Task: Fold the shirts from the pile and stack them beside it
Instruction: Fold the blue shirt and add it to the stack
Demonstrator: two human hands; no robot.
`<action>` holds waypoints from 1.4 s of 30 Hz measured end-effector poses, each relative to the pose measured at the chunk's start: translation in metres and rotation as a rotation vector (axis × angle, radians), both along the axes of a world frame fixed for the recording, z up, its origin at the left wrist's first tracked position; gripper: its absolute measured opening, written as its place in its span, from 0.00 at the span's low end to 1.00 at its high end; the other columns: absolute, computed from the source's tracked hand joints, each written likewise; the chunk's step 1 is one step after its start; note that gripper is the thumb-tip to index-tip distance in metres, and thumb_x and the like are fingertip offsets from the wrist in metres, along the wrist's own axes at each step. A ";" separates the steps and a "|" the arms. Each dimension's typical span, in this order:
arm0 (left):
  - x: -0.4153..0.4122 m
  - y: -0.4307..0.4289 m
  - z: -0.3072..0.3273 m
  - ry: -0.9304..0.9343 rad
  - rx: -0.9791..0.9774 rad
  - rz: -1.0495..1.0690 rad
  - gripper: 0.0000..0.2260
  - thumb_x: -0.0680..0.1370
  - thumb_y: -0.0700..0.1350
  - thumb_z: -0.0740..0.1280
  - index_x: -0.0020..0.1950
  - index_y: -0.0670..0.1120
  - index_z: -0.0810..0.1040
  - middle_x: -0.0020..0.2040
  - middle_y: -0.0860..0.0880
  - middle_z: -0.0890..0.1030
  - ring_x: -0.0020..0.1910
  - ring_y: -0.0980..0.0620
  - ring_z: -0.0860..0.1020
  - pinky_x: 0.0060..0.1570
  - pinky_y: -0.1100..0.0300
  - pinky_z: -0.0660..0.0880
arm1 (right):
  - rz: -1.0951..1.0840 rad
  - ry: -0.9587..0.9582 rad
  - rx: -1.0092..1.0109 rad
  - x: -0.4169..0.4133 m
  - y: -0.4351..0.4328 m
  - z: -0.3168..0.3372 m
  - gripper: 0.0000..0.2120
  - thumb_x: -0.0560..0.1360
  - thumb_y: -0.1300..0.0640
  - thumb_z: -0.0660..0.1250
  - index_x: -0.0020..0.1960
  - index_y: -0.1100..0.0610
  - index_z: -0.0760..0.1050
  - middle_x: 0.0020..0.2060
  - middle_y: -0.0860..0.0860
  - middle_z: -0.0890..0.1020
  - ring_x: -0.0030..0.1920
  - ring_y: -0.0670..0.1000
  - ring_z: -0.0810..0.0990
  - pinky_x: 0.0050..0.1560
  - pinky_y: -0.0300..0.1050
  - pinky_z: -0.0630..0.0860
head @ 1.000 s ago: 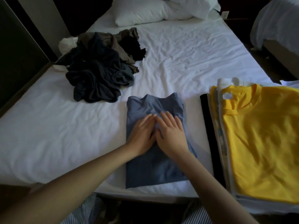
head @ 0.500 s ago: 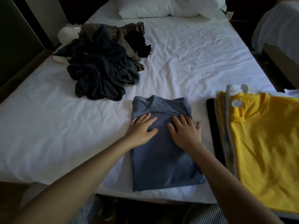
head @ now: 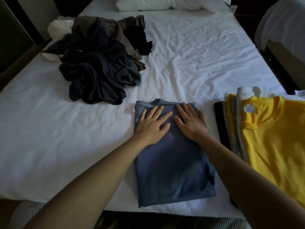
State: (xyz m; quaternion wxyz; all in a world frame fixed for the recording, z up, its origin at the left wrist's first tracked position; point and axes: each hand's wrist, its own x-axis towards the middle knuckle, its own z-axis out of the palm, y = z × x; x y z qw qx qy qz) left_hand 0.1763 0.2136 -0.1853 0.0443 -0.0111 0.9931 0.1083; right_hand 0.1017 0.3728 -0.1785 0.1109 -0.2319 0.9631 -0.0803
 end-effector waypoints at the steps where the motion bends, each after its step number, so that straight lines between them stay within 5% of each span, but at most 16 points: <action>1: 0.000 0.001 0.000 -0.008 -0.006 -0.002 0.23 0.82 0.59 0.47 0.76 0.63 0.47 0.79 0.55 0.45 0.77 0.54 0.43 0.74 0.49 0.39 | -0.013 -0.007 0.005 0.000 -0.001 0.001 0.26 0.81 0.42 0.45 0.77 0.45 0.46 0.77 0.46 0.46 0.76 0.45 0.43 0.73 0.54 0.41; 6: 0.005 0.004 0.004 0.003 -0.080 -0.002 0.25 0.79 0.60 0.41 0.77 0.60 0.49 0.79 0.52 0.48 0.77 0.51 0.46 0.72 0.46 0.38 | -0.036 0.055 0.098 0.012 -0.010 0.012 0.26 0.82 0.44 0.44 0.77 0.50 0.49 0.77 0.50 0.48 0.77 0.49 0.44 0.72 0.58 0.39; 9: 0.029 0.013 0.009 0.109 -0.083 -0.039 0.33 0.74 0.61 0.39 0.76 0.52 0.61 0.76 0.44 0.60 0.76 0.47 0.56 0.71 0.45 0.35 | 0.109 0.381 -0.030 0.049 0.002 0.009 0.23 0.79 0.51 0.53 0.67 0.62 0.72 0.68 0.59 0.71 0.70 0.58 0.68 0.71 0.54 0.50; 11: 0.057 0.025 0.003 0.182 -0.086 -0.096 0.31 0.76 0.60 0.46 0.73 0.48 0.68 0.72 0.39 0.67 0.72 0.44 0.65 0.73 0.43 0.47 | 0.223 0.463 -0.120 0.079 0.021 -0.001 0.22 0.78 0.53 0.53 0.60 0.64 0.77 0.60 0.60 0.79 0.61 0.60 0.78 0.67 0.52 0.58; 14: 0.100 0.044 -0.007 0.247 -0.107 -0.160 0.27 0.75 0.59 0.53 0.70 0.48 0.71 0.68 0.37 0.72 0.67 0.39 0.72 0.64 0.37 0.66 | 0.225 0.381 -0.059 0.122 0.047 -0.008 0.29 0.82 0.48 0.42 0.65 0.63 0.73 0.63 0.58 0.77 0.64 0.57 0.75 0.67 0.51 0.59; 21: 0.170 0.038 -0.023 0.302 -0.134 -0.509 0.22 0.76 0.60 0.56 0.70 0.60 0.68 0.73 0.42 0.67 0.71 0.36 0.66 0.66 0.36 0.57 | 0.273 0.422 -0.043 0.190 0.084 -0.029 0.27 0.82 0.44 0.42 0.75 0.57 0.57 0.70 0.59 0.67 0.76 0.54 0.52 0.72 0.56 0.51; 23: 0.172 0.028 -0.020 0.303 -0.014 -0.567 0.20 0.76 0.59 0.57 0.68 0.60 0.71 0.72 0.44 0.69 0.71 0.39 0.65 0.67 0.38 0.57 | 0.307 0.429 -0.135 0.191 0.088 -0.022 0.25 0.81 0.42 0.44 0.71 0.54 0.63 0.69 0.59 0.70 0.74 0.55 0.58 0.71 0.54 0.52; 27: 0.155 0.015 0.006 0.375 0.511 -0.192 0.18 0.77 0.51 0.59 0.63 0.49 0.79 0.68 0.45 0.74 0.71 0.52 0.63 0.70 0.57 0.56 | -0.002 0.456 -0.399 0.184 0.078 0.005 0.19 0.78 0.48 0.54 0.61 0.57 0.75 0.64 0.58 0.76 0.65 0.59 0.69 0.66 0.54 0.62; 32: 0.165 0.019 0.007 0.305 0.620 0.082 0.30 0.70 0.64 0.58 0.71 0.57 0.65 0.74 0.54 0.56 0.74 0.58 0.50 0.71 0.63 0.49 | -0.510 0.181 -0.725 0.191 0.083 0.003 0.27 0.71 0.48 0.58 0.61 0.65 0.74 0.54 0.60 0.77 0.55 0.64 0.76 0.55 0.53 0.72; 38: 0.215 0.036 -0.036 0.308 0.140 -0.220 0.35 0.67 0.57 0.62 0.74 0.55 0.61 0.75 0.45 0.61 0.72 0.41 0.58 0.69 0.46 0.55 | -0.549 -0.031 -0.738 0.216 0.077 -0.008 0.29 0.73 0.62 0.70 0.71 0.64 0.63 0.65 0.59 0.72 0.65 0.57 0.71 0.60 0.39 0.64; 42: 0.209 0.030 -0.032 0.369 0.401 -0.139 0.23 0.72 0.47 0.61 0.67 0.54 0.69 0.68 0.46 0.73 0.69 0.45 0.64 0.66 0.49 0.61 | -0.643 -0.168 -0.955 0.208 0.079 -0.001 0.22 0.74 0.64 0.68 0.67 0.61 0.68 0.56 0.54 0.76 0.55 0.51 0.76 0.52 0.38 0.72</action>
